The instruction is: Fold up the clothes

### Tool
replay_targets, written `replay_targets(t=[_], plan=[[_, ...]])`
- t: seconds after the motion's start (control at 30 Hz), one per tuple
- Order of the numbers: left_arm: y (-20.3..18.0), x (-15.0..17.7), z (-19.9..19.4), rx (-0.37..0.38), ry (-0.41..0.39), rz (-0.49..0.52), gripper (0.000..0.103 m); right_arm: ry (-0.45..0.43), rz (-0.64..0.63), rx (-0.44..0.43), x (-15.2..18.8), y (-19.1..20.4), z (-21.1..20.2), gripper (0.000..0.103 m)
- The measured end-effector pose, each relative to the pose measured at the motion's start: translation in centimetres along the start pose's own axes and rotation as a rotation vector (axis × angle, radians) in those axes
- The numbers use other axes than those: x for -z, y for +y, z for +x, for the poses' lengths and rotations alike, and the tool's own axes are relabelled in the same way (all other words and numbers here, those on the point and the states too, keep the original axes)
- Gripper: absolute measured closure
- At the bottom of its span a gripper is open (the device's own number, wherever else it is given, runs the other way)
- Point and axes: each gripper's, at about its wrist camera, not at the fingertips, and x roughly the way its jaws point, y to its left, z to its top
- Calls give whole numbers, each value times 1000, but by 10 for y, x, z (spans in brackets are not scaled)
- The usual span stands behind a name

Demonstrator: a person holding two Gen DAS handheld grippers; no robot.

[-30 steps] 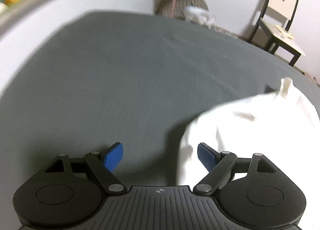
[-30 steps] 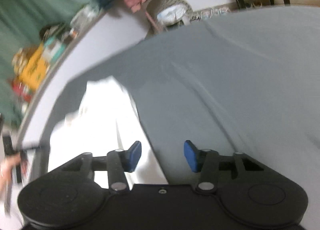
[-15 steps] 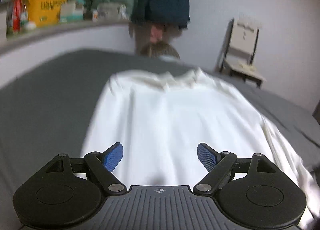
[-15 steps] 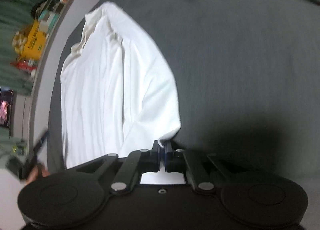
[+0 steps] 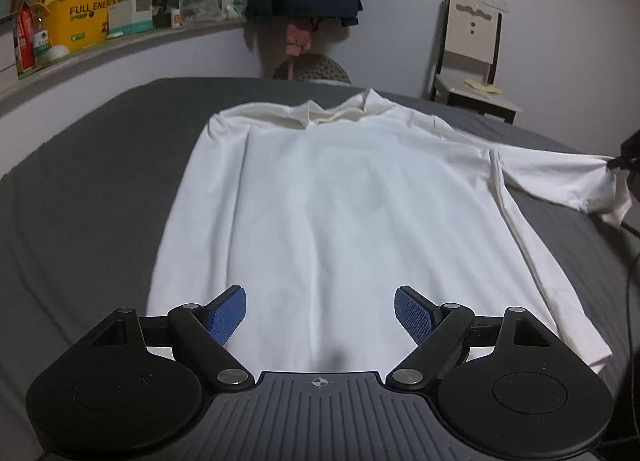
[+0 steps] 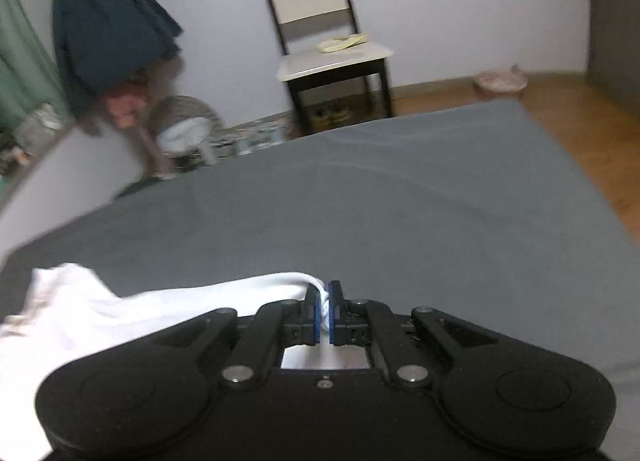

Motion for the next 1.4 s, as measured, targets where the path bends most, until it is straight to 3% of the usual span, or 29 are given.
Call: replay_targets(t=[0.07,0.13,0.2,0.27,0.43,0.5,0.6,0.67,0.77,0.8,0.83,0.93,1.03,1.13,1.4], plan=[[-4,5,4,-6,25,-2,20,17,-15,47,2,6,16,99],[-6,10,7,-9,46,-3,20,29,-9,29,4,-11,21,98],[-8,14,8,-5,60,-1,20,31,38,-9,3,-17,26,91],[-9,17,9,1,71,2,20,-6,100,-35,4,-33,21,72],[-8,20,14,9,81,-18,20,42,244,-76,32,-87,14,71],[-9,20,15,13,85,-26,20,70,336,-144,46,-105,16,71],[-13,20,17,6,96,-33,20,86,498,-253,64,-115,27,71],[-16,19,18,0,102,-40,20,91,571,-272,70,-110,40,71],[-18,16,19,0,101,-43,20,46,635,-232,72,-95,56,75],[-19,16,19,-3,104,-42,20,29,638,-204,70,-91,60,81],[-19,16,19,-5,106,-41,20,26,628,-175,69,-88,62,100],[-19,15,17,-11,108,-40,20,-4,590,-111,60,-88,54,100],[-16,12,13,-21,97,-37,20,-166,583,-34,37,-107,23,100],[-13,10,10,-21,95,-29,20,-238,587,13,15,-139,5,100],[-13,8,12,-13,104,-50,20,-109,493,57,9,-147,39,96]])
